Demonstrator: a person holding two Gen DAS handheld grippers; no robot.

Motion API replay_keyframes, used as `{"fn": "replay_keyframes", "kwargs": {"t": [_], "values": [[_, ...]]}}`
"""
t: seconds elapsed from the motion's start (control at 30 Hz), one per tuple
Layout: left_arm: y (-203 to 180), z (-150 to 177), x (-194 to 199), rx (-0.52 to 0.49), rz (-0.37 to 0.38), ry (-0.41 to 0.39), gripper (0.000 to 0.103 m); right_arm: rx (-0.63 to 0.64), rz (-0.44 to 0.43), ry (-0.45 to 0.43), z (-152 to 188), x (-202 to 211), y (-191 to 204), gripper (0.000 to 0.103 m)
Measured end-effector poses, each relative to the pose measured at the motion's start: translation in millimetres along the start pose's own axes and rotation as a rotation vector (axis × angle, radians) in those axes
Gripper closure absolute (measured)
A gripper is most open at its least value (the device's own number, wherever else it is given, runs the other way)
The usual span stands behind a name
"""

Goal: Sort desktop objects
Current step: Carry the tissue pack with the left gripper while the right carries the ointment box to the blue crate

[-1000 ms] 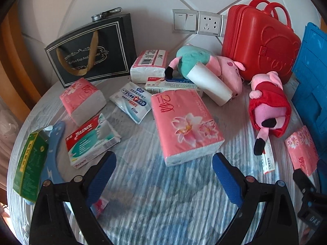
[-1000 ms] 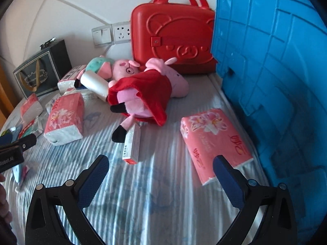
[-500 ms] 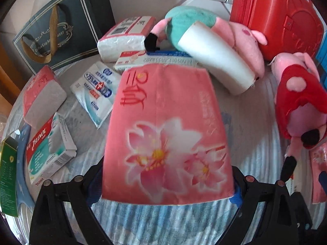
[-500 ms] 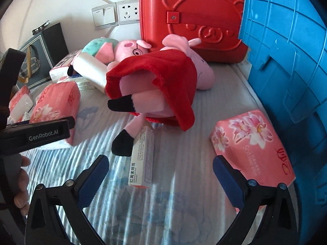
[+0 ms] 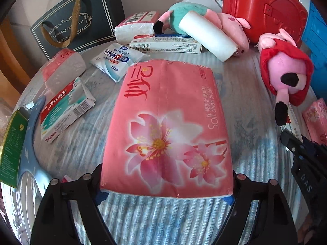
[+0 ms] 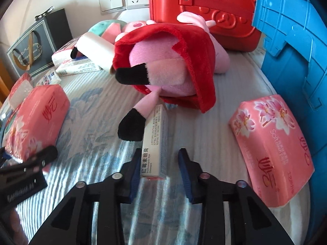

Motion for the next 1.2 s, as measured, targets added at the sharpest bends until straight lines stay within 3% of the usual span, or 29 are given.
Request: {"fn": "replay_keyframes", "kwargs": {"t": [0.13,0.27,0.4,0.63,0.83,1.03,1.2], "values": [[-6,5,25,0.0,0.019,-0.022,0.02,-0.003,-0.024,-0.015,3,16,-2,0.086],[-18,1,69,-0.045,0.015,-0.096,0.02,-0.019,-0.053,-0.067,6,53,-6,0.086],[-31,9,136,-0.059,0.018,-0.195,0.02,-0.035,-0.082,-0.129,9,104,-12,0.086],[-45,27,247,-0.084,0.021,-0.381,0.02,-0.04,-0.099,-0.372,6,236,-30,0.086],[-66,48,315,-0.096,0.056,-0.507,0.02,-0.016,-0.085,-0.559,25,337,-47,0.086],[-120,72,360,-0.15,0.124,-0.598,0.02,-0.063,-0.025,-0.697,49,406,-93,0.086],[-198,87,389,-0.23,0.206,-0.685,0.02,-0.125,0.03,-0.794,65,450,-157,0.086]]}}
Point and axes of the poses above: each gripper's, at about its wrist camera, not at the fingertips, and x roughly against the way its jaws point, y to its left, z to its underside, the point moved 6 cm from there along -x, roughly the way its jaws point, and after that the axes turned 11 degrees about z, right-handed, at the moved point
